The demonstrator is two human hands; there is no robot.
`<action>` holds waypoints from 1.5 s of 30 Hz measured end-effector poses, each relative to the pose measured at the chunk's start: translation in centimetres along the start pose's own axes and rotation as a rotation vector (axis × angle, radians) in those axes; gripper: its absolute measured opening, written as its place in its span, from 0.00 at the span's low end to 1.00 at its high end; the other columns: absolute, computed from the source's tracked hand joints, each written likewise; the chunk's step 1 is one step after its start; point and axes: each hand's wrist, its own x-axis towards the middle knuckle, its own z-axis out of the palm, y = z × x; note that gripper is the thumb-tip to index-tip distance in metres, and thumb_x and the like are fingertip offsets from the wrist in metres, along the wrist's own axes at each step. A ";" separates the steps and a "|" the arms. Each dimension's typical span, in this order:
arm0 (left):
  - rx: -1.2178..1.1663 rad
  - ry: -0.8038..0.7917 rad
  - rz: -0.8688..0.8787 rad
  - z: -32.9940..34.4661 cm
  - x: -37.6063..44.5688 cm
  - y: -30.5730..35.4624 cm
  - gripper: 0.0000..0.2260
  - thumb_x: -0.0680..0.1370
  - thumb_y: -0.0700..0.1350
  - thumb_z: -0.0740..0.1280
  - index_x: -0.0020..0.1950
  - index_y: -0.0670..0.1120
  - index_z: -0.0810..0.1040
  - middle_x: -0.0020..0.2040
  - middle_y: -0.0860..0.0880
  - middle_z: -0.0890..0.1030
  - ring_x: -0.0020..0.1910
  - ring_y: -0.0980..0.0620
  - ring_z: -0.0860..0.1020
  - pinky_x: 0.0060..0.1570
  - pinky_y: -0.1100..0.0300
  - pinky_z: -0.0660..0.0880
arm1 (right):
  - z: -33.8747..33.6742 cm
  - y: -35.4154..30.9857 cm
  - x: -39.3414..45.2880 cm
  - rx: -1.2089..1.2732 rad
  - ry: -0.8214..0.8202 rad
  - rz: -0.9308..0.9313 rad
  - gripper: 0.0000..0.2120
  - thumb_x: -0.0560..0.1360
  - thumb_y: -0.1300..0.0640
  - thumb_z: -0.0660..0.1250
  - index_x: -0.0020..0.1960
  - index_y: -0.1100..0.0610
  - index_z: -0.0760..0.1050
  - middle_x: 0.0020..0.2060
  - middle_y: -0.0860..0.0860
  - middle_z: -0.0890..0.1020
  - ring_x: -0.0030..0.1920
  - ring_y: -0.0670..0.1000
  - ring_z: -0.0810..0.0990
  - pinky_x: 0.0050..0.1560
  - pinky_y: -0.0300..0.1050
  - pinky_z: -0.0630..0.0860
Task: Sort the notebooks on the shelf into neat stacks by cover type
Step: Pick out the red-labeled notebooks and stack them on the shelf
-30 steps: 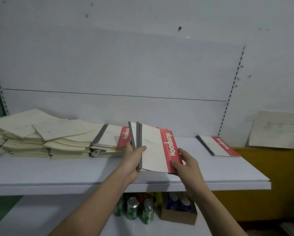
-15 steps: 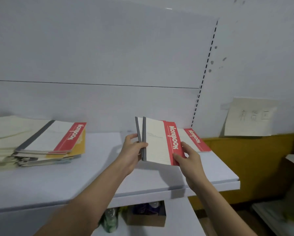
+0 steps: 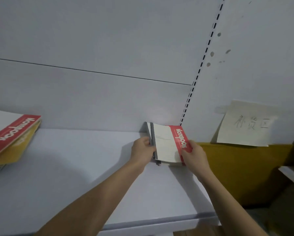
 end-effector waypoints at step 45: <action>1.195 0.406 -0.171 -20.3 -23.4 6.2 0.24 0.80 0.64 0.51 0.72 0.57 0.70 0.73 0.54 0.71 0.71 0.50 0.67 0.68 0.51 0.63 | 4.0 -16.2 -15.8 -0.285 -0.640 -0.691 0.23 0.79 0.41 0.55 0.72 0.47 0.66 0.70 0.48 0.71 0.67 0.53 0.70 0.65 0.54 0.69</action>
